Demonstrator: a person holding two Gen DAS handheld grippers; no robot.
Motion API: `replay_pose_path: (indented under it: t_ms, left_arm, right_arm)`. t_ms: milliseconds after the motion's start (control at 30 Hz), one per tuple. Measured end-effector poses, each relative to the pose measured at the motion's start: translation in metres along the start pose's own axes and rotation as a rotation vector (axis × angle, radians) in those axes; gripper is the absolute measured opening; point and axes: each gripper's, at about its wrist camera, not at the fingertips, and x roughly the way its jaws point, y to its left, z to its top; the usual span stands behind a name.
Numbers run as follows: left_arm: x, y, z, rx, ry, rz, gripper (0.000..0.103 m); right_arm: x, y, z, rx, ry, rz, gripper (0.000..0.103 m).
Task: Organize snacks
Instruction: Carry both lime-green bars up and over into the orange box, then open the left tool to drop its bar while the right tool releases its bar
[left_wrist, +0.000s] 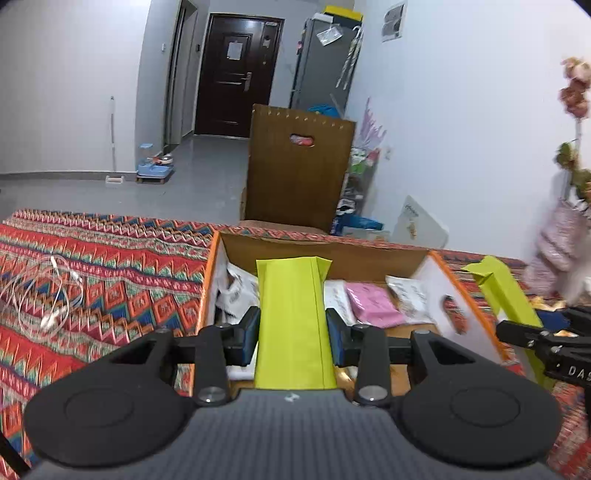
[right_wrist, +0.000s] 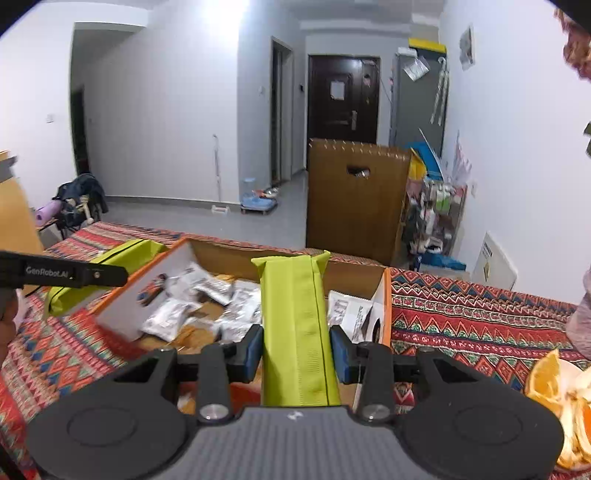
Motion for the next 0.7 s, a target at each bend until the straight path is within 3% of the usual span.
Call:
replay_pose_path:
  t_ms: [133,267,367,700]
  left_arm:
    - [0.040,0.002,0.007,0.009,0.029,0.044,0.038]
    - [0.072,0.005,0.003,-0.018,0.077,0.032,0.038]
    - [0.085,0.006,-0.003,-0.017,0.087,0.054,0.038]
    - [0.105,0.001,-0.019,0.028,0.122,0.023,0.042]
  right_arm:
    - [0.048,-0.019,0.010,0.040,0.044,-0.038,0.038]
    - [0.085,-0.024,0.008,0.030,0.090,-0.083,0.038]
    - [0.108,-0.027,0.004,0.023,0.122,-0.106,0.038]
    - [0.146,-0.003,-0.011,-0.124,0.184,-0.192,0.040]
